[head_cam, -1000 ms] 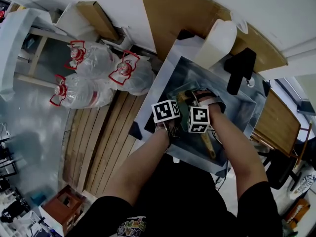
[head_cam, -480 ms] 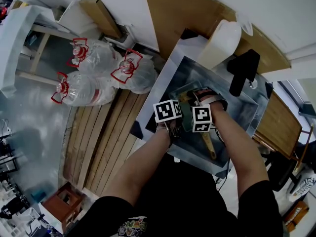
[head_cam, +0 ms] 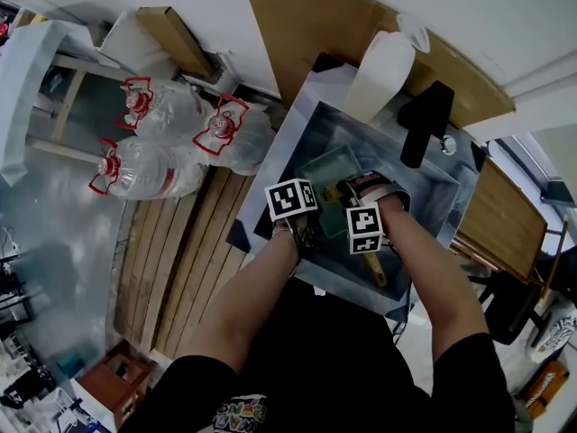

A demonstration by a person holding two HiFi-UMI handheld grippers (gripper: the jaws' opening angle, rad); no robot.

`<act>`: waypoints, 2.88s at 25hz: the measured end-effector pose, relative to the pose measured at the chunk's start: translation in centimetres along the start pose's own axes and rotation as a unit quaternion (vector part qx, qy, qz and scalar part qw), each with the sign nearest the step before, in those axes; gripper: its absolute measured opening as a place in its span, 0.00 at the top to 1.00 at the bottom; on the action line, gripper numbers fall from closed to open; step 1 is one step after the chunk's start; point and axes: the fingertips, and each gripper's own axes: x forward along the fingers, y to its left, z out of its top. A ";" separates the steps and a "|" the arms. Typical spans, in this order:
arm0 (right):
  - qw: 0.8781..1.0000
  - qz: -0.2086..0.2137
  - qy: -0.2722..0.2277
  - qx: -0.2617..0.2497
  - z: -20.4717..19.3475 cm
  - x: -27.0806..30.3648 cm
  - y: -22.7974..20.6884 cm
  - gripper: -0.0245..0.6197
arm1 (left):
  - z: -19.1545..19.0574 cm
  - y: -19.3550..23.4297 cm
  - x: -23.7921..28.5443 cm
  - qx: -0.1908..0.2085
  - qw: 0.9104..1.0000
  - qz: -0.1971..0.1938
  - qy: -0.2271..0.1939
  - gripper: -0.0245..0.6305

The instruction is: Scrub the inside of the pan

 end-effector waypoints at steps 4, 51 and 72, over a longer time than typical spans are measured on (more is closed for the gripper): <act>1.000 0.023 -0.003 -0.011 0.0 -0.8 2.3 0.81 | 0.0 0.0 0.0 0.000 1.000 0.001 0.000 0.84; 0.999 -0.043 -0.016 0.019 -1.1 2.3 -5.5 0.81 | -0.1 0.1 -0.1 -0.002 1.000 0.002 0.003 0.84; 0.995 0.097 -0.023 0.026 -2.4 -1.0 1.5 0.81 | -0.1 0.1 0.0 -0.003 1.000 0.003 0.003 0.84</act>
